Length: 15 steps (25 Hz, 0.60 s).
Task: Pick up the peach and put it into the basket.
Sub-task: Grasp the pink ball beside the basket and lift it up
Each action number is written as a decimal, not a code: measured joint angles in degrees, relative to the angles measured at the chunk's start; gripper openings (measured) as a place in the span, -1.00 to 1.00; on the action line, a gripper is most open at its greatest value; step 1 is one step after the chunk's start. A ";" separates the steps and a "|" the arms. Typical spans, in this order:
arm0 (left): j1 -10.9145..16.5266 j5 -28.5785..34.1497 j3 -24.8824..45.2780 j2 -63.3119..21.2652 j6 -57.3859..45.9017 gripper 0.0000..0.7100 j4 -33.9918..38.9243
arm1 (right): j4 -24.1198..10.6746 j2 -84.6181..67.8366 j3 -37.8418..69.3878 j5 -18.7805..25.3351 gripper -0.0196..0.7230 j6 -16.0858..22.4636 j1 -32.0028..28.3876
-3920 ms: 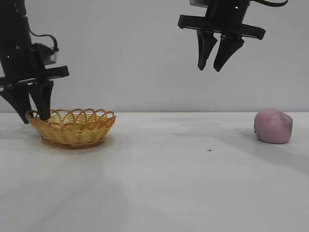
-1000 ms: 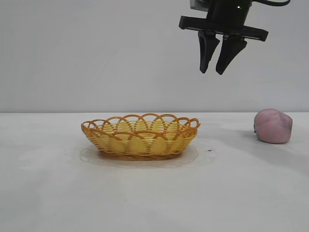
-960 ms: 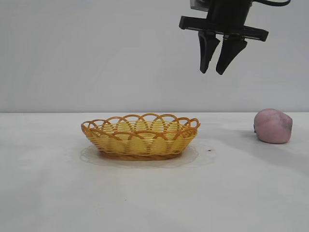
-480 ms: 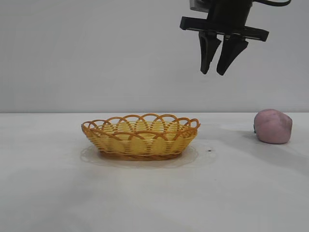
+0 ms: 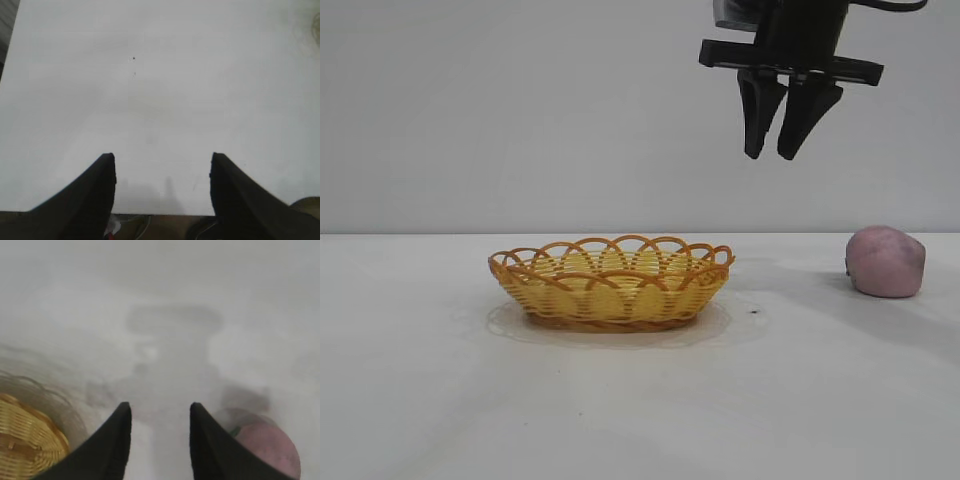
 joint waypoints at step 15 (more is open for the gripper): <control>0.00 0.00 0.44 -2.67 9.10 0.04 -6.48 | -3.44 0.89 0.00 7.91 -0.26 1.43 -7.06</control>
